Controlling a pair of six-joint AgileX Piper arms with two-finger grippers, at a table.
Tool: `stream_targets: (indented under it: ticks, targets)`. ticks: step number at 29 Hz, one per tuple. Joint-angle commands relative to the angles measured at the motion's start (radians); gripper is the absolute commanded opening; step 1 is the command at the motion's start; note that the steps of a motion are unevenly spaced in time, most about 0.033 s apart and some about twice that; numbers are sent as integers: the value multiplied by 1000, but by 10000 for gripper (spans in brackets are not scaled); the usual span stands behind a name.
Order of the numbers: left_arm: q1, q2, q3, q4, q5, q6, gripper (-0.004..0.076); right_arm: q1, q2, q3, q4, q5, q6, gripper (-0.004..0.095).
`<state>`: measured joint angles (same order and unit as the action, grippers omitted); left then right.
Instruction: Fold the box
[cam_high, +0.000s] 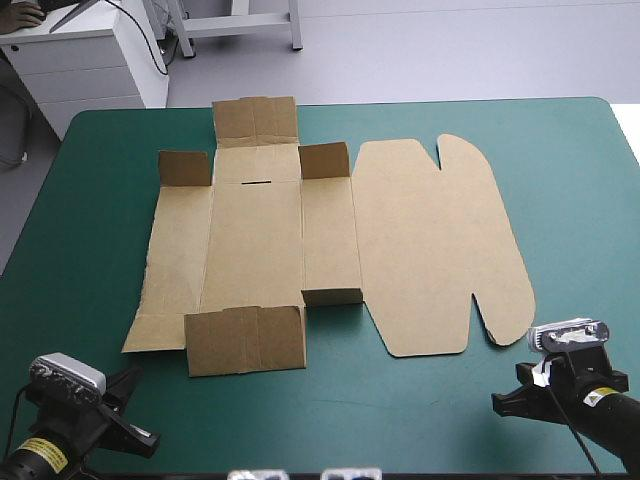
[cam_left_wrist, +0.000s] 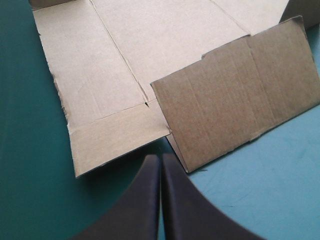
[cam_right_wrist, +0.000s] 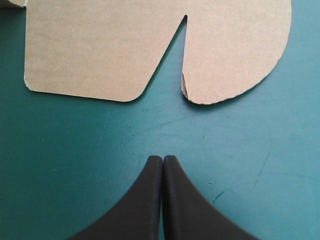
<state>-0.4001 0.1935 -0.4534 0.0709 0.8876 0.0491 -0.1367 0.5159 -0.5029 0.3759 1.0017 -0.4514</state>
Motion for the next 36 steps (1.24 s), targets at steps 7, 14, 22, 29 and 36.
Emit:
stream_targets:
  ticks: [7,14,22,29,36]
  targets:
    - [-3,23,-33,3,-64,-6,-8,3,9,-23,20,-47,-1,-19]
    - [-3,59,-63,23,-62,-6,-8,3,9,-23,20,-56,-1,-19]
    - [-3,240,-247,81,-64,-2,-8,3,9,-23,20,-55,-1,-19]
    - [-3,454,-439,106,-62,-4,-8,3,9,-23,20,-55,-1,-19]
    - [-1,707,-586,108,-56,-62,-8,3,9,-23,20,-55,-1,-19]
